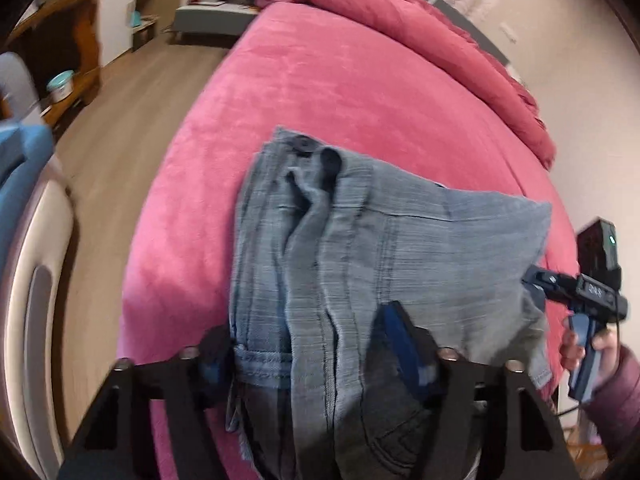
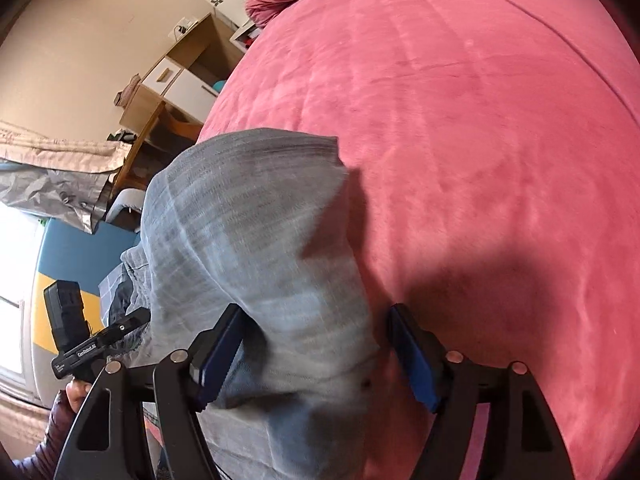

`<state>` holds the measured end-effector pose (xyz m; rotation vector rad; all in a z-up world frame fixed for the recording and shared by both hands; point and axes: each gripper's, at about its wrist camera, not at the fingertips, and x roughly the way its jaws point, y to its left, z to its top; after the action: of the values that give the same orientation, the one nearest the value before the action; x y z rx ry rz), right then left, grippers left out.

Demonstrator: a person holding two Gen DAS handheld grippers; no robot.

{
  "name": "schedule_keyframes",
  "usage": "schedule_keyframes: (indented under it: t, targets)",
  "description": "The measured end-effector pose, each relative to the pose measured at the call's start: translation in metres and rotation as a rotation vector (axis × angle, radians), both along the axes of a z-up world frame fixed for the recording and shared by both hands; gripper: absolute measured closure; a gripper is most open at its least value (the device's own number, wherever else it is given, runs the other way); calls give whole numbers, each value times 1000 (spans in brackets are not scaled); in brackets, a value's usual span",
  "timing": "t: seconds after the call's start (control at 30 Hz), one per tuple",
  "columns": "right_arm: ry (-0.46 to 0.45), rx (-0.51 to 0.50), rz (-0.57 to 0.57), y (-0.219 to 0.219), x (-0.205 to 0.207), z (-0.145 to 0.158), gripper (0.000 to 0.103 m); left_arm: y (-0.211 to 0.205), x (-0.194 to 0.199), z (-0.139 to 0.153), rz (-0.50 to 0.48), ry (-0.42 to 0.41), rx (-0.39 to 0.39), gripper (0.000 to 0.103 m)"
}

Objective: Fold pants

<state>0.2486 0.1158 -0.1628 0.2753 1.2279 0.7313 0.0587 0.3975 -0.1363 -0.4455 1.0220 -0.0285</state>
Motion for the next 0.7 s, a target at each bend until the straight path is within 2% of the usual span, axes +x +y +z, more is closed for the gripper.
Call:
schedule_keyframes:
  t: [0.07,0.13,0.2,0.3,0.4,0.63,0.7]
  targets:
    - [-13,-4,22,8,-1,2,30,-1,1,1,-18,-7,-16,51]
    - [-24,-14,45,13,-2,1,38,-5,-1,3,-40,-21,-19,64]
    - [-29,-25,66,19,-5,2,61,-7,-2,6,-57,-39,-35,75]
    - [-35,-38,81,21,-8,4,79,-8,-3,9,-62,-56,-54,80]
    - [-38,-32,72,20,-12,10,89,-5,-10,17,-50,-79,-101,82]
    - [-95,34,89,2,-37,52,93,-11,-41,42,-37,-154,-212,83]
    - [-100,48,87,-5,-45,62,93,-20,-46,43,-58,-133,-194,83]
